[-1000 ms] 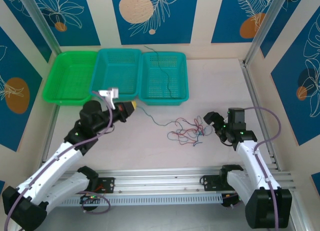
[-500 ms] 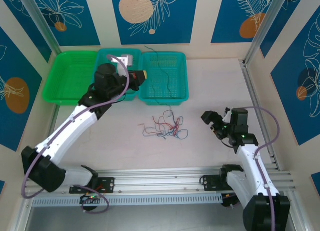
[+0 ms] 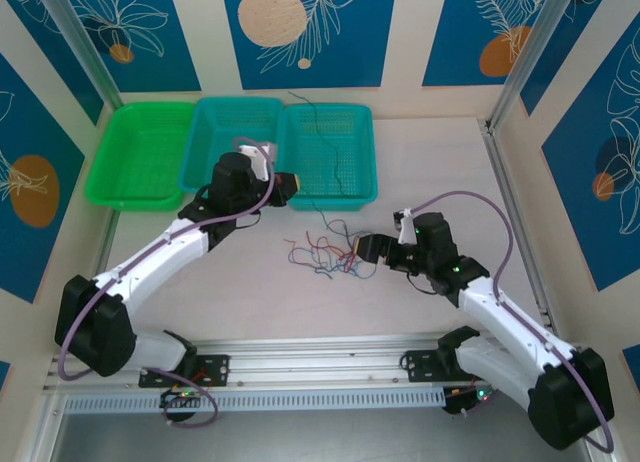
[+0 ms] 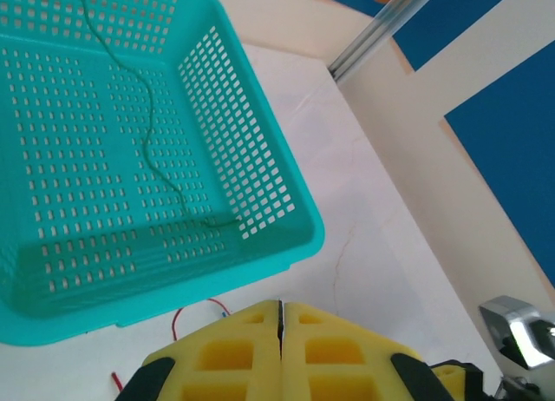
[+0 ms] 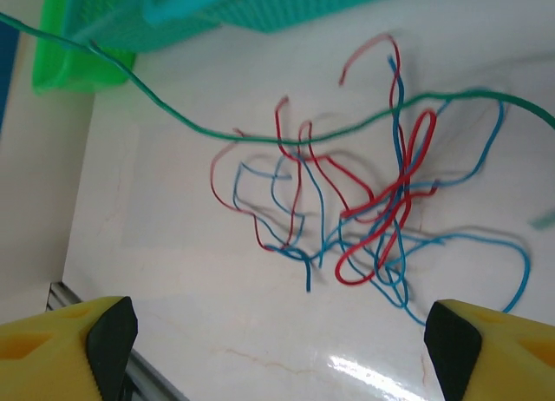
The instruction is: Untangle the cables
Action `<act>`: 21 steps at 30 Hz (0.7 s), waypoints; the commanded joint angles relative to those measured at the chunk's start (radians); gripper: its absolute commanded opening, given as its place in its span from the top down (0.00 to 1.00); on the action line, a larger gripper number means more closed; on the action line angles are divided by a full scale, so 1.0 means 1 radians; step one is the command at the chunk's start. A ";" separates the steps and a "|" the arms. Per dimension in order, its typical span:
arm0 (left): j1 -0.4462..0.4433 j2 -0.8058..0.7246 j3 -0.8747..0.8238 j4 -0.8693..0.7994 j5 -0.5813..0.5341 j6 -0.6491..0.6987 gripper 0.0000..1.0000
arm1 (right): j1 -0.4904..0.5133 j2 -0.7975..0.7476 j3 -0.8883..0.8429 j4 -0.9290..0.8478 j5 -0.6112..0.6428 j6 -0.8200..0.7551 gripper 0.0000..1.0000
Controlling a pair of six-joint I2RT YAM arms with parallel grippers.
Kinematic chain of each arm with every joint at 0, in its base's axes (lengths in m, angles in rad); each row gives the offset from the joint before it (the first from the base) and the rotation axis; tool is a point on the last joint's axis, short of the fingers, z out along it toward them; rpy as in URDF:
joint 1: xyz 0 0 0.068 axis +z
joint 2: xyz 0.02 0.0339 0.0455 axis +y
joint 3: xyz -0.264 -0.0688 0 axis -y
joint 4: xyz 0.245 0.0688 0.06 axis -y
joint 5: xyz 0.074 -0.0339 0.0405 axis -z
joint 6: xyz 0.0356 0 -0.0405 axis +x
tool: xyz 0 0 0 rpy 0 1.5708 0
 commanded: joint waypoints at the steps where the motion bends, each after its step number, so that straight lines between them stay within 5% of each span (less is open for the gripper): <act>1: -0.007 -0.020 0.079 0.039 0.044 -0.004 1.00 | -0.001 -0.116 0.035 -0.051 0.113 -0.034 0.12; 7: -0.004 0.046 0.204 0.091 0.111 -0.079 1.00 | -0.016 -0.291 0.048 -0.163 0.251 -0.033 0.11; 15: 0.061 0.276 0.569 -0.138 0.074 0.104 1.00 | -0.049 -0.362 0.063 -0.224 0.262 -0.026 0.10; 21: 0.164 0.488 0.801 -0.238 0.193 0.105 1.00 | -0.058 -0.367 0.070 -0.263 0.256 -0.030 0.10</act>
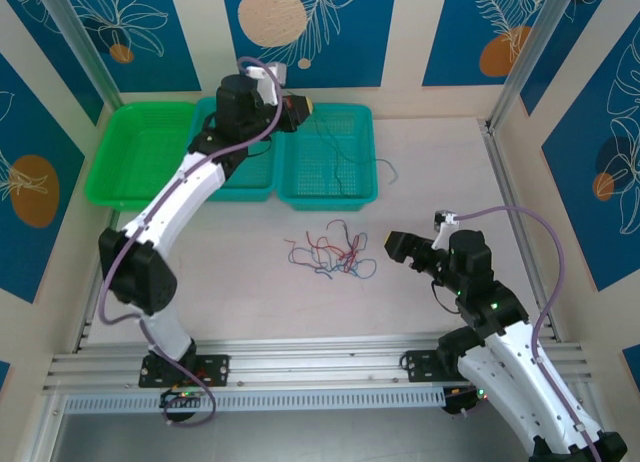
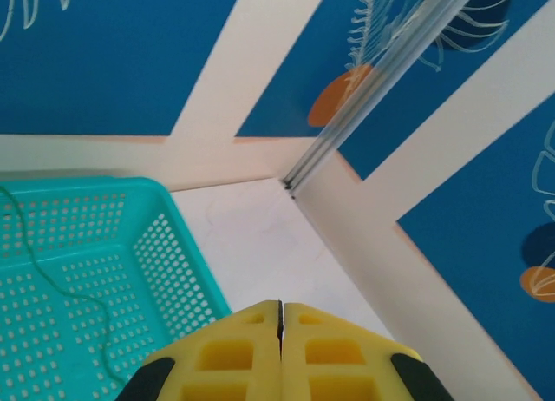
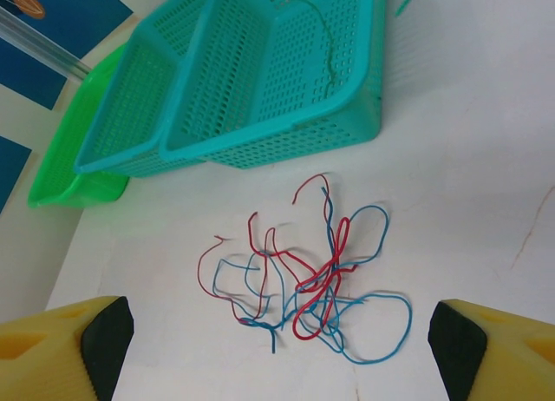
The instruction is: Untangle the cables
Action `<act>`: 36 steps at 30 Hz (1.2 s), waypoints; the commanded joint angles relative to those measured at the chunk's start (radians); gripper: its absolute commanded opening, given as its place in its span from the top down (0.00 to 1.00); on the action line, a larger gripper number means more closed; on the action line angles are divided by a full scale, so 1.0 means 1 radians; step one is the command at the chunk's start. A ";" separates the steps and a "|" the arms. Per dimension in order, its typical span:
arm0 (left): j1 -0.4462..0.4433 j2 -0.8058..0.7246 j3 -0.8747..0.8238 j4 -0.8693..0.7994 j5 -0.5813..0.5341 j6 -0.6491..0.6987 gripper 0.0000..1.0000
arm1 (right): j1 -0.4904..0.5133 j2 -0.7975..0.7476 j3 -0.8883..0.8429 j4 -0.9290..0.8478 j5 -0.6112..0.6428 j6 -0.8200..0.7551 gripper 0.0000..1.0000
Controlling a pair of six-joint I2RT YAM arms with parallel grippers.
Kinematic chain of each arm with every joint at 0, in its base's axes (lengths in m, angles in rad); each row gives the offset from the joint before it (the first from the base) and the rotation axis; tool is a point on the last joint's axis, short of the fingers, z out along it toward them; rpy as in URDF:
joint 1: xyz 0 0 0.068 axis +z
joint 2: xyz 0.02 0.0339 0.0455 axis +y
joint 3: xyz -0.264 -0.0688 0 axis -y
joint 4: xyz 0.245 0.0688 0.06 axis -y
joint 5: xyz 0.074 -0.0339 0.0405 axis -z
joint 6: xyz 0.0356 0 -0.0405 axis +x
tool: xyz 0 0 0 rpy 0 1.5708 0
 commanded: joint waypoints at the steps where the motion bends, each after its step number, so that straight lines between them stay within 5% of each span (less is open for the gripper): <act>1: 0.068 0.082 0.095 -0.120 0.070 0.038 1.00 | -0.008 -0.014 0.034 -0.046 0.020 -0.019 0.10; 11: 0.167 0.182 0.176 -0.217 0.104 0.121 1.00 | -0.023 -0.009 0.022 -0.029 0.016 -0.025 0.10; 15: 0.167 0.226 0.210 -0.058 0.289 -0.017 1.00 | -0.025 0.007 0.013 -0.015 0.014 -0.018 0.10; 18: 0.124 0.305 0.350 -0.047 0.391 -0.072 1.00 | -0.028 0.021 0.015 -0.010 0.014 -0.010 0.10; 22: 0.058 0.407 0.550 -0.201 0.380 -0.011 1.00 | -0.030 0.021 0.028 -0.020 0.016 -0.008 0.10; 30: 0.057 0.464 0.777 -0.242 0.383 -0.060 1.00 | -0.032 0.005 0.033 -0.064 0.021 -0.018 0.10; 36: 0.077 0.626 1.256 -0.592 0.282 0.036 1.00 | -0.035 0.001 0.027 -0.051 0.016 -0.013 0.10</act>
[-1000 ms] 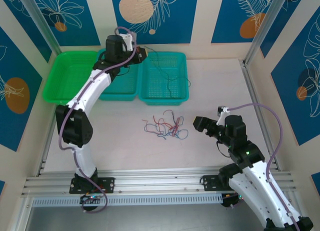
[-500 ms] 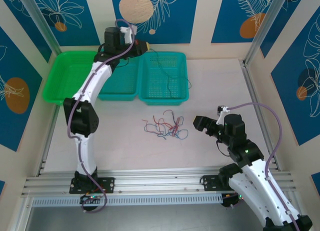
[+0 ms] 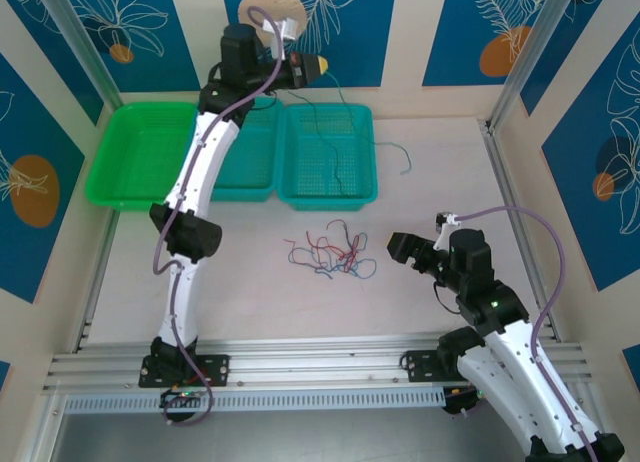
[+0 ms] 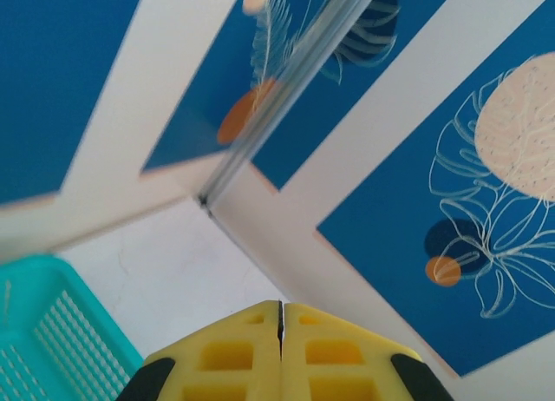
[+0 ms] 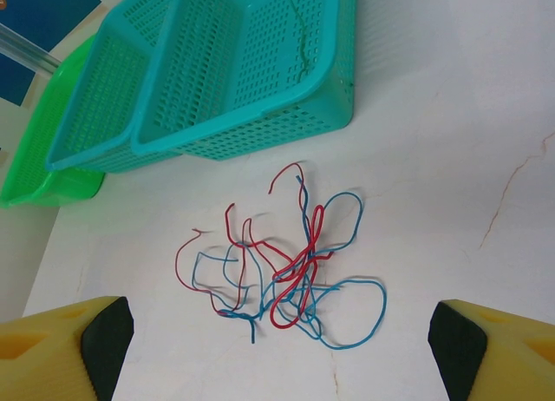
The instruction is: Untangle the cables
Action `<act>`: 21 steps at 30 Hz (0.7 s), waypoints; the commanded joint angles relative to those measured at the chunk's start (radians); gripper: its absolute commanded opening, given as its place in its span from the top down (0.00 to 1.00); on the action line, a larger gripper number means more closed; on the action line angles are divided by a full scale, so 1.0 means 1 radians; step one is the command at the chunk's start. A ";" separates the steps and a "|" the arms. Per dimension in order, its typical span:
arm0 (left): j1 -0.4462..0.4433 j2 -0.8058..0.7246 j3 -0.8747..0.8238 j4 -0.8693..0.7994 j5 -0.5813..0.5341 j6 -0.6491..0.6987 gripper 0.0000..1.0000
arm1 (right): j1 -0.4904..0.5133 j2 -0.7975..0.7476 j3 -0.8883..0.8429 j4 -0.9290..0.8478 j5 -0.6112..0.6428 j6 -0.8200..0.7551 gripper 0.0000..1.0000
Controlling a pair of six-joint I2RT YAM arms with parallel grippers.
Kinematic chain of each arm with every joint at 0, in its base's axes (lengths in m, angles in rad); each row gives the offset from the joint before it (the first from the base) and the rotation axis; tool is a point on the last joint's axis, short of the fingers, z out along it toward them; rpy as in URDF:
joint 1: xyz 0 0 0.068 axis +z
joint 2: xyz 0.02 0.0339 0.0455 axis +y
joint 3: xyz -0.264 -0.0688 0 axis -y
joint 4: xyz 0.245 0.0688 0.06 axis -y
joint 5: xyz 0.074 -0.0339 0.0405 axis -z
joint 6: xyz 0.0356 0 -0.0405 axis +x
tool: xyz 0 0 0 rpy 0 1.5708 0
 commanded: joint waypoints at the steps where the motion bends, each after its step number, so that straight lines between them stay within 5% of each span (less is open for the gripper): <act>1: 0.028 0.041 0.145 -0.195 -0.067 0.062 1.00 | -0.006 -0.011 0.019 -0.003 0.015 -0.002 0.10; 6: 0.047 0.016 0.169 -0.377 -0.292 0.220 1.00 | -0.010 -0.016 0.027 -0.020 0.018 -0.012 0.10; 14: 0.058 0.058 0.159 -0.513 -0.400 0.326 1.00 | -0.013 -0.013 0.014 0.011 0.008 0.003 0.10; 21: 0.055 0.127 0.113 -0.499 -0.252 0.310 1.00 | -0.015 -0.007 0.023 0.014 0.011 -0.002 0.10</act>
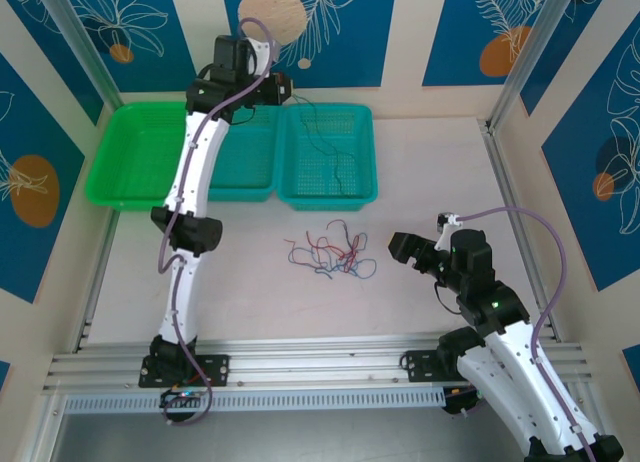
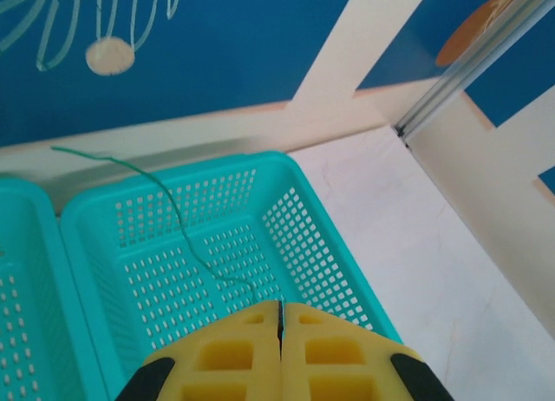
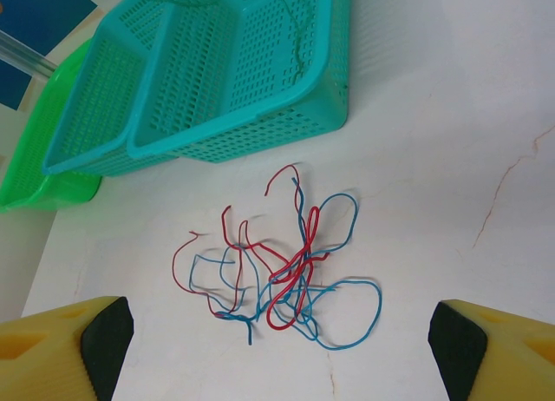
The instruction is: Untangle the cables
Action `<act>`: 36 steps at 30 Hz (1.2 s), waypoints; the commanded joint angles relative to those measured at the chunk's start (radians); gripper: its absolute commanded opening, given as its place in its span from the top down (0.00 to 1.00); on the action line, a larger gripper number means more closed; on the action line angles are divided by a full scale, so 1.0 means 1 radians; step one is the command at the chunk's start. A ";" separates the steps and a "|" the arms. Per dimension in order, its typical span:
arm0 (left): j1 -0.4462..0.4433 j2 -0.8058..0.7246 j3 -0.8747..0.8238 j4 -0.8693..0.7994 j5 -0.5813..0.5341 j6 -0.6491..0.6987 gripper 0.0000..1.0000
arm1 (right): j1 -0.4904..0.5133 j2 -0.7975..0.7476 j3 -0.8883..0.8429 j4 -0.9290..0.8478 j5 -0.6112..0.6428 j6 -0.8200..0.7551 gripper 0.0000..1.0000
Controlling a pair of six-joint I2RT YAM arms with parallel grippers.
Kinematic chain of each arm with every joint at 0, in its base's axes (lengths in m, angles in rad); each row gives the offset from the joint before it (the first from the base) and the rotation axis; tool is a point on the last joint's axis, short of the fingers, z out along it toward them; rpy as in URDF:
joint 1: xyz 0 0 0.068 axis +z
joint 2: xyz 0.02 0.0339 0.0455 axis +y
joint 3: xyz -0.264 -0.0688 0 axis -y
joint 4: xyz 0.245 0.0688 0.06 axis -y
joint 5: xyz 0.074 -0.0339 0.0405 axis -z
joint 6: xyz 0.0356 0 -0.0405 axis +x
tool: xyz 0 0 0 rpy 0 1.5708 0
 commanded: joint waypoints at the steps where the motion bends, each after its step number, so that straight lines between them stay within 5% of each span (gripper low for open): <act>1: 0.002 0.060 -0.015 -0.033 0.088 0.007 1.00 | -0.004 -0.001 0.025 0.020 0.009 -0.002 0.10; 8: -0.015 0.136 -0.001 -0.046 0.039 0.006 1.00 | -0.006 0.001 0.032 0.009 0.012 -0.007 0.10; 13: -0.017 0.143 0.067 -0.050 -0.048 0.002 0.35 | -0.007 0.005 0.038 0.007 0.015 -0.014 0.09; 16: -0.023 0.108 0.122 -0.079 -0.149 0.036 0.11 | -0.009 0.010 0.038 0.008 0.015 -0.014 0.09; 18: -0.029 0.071 0.159 -0.118 -0.237 0.074 0.03 | -0.009 0.013 0.038 0.010 0.013 -0.015 0.09; 22: -0.050 -0.056 0.128 -0.176 -0.310 0.143 0.00 | -0.012 0.021 0.039 0.014 0.013 -0.020 0.09; 26: -0.065 -0.220 -0.009 -0.191 -0.258 0.156 0.00 | -0.013 0.037 0.034 0.040 -0.001 -0.012 0.09; 36: -0.074 -0.807 -0.634 -0.166 -0.162 0.150 0.00 | -0.006 0.190 0.088 0.042 -0.124 -0.125 0.09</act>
